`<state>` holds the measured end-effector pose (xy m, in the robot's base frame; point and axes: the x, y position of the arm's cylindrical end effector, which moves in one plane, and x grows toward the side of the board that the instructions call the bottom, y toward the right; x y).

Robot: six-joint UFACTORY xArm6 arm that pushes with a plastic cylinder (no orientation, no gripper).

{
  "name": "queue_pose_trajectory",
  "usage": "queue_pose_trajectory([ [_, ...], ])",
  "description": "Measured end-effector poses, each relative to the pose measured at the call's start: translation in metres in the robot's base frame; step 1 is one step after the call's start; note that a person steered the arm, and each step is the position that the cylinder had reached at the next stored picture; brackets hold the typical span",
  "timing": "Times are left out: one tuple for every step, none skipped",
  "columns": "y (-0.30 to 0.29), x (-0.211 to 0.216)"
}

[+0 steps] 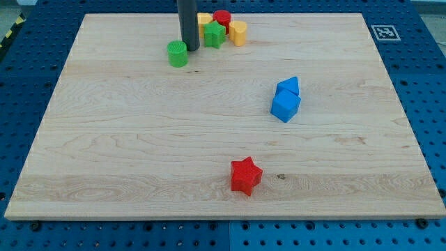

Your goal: Move the green star and yellow hexagon towards center

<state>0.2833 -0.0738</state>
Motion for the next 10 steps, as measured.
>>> queue_pose_trajectory([
  [-0.029,-0.025],
  [-0.044,-0.034],
  [-0.044,-0.075],
  [-0.031,-0.087],
  [0.003,-0.087],
  [0.008,-0.087],
  [0.008,-0.080],
  [0.010,-0.051],
  [0.046,-0.035],
  [0.072,-0.025],
])
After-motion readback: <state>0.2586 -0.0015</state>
